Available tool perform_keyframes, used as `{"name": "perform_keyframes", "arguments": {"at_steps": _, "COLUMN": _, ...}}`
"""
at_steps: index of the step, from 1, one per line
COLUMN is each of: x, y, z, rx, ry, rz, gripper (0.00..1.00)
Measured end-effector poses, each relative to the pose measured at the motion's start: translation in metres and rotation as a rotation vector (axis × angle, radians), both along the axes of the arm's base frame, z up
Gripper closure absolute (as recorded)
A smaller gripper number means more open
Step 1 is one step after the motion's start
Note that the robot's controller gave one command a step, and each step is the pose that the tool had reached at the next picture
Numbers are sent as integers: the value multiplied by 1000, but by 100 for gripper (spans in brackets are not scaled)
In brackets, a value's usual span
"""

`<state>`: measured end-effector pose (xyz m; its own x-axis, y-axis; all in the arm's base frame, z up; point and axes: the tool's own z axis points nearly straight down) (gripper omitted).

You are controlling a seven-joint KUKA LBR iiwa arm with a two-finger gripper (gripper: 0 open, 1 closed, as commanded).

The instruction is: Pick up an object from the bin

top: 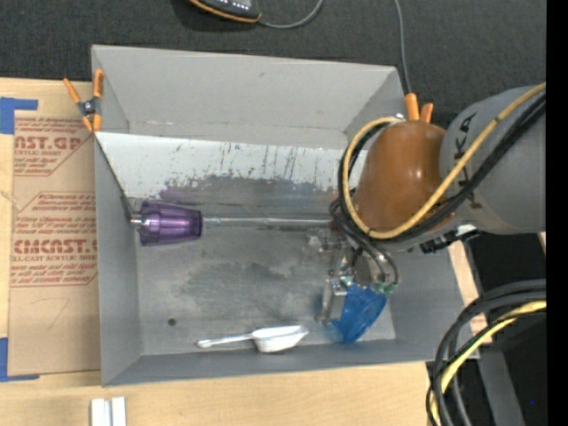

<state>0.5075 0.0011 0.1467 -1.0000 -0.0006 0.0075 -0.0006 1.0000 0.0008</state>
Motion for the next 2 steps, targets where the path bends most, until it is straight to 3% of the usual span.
{"name": "perform_keyframes", "arguments": {"at_steps": 1, "x": 2, "y": 0, "z": 4, "rx": 0, "ry": -8, "rz": 0, "gripper": 0}}
{"name": "perform_keyframes", "arguments": {"at_steps": 2, "x": 49, "y": -116, "z": -74, "rx": 1, "ry": -7, "rz": 119, "gripper": 0}}
